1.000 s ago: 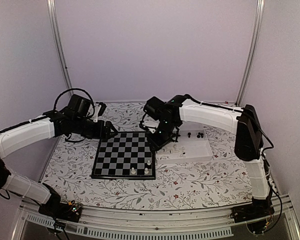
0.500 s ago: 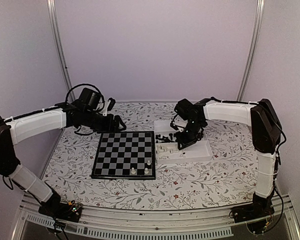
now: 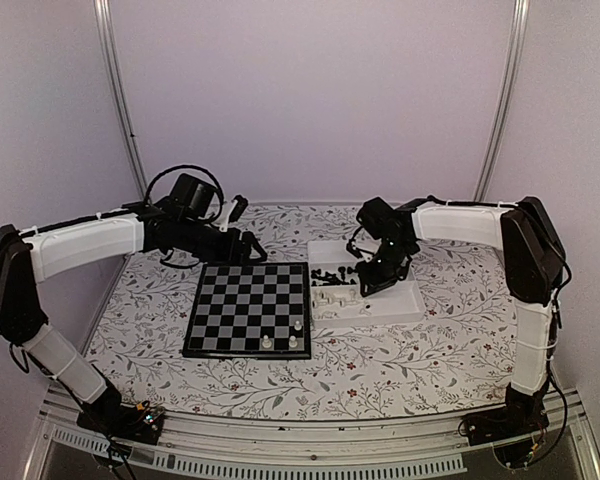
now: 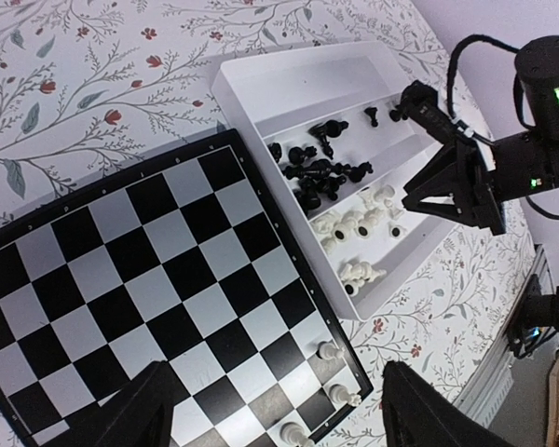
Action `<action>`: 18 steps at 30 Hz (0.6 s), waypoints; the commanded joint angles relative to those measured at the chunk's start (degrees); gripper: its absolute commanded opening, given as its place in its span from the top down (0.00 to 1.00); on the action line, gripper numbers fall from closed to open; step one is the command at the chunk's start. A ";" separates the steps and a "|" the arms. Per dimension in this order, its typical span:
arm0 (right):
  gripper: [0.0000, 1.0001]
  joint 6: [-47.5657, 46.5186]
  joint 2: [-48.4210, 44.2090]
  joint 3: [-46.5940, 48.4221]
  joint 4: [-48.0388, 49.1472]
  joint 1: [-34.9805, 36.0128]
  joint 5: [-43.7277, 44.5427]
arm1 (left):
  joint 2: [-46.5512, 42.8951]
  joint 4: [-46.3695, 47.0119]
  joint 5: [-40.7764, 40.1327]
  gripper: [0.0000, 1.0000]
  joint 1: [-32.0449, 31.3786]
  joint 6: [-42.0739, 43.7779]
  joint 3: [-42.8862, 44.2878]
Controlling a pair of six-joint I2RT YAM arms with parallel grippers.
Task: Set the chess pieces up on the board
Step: Pick up the chess piece from the storage box.
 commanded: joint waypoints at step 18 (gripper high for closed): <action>0.74 -0.80 3.63 -1.88 -2.58 1.33 1.78 | 1.34 0.19 -0.43 0.21 -0.82 0.79 1.44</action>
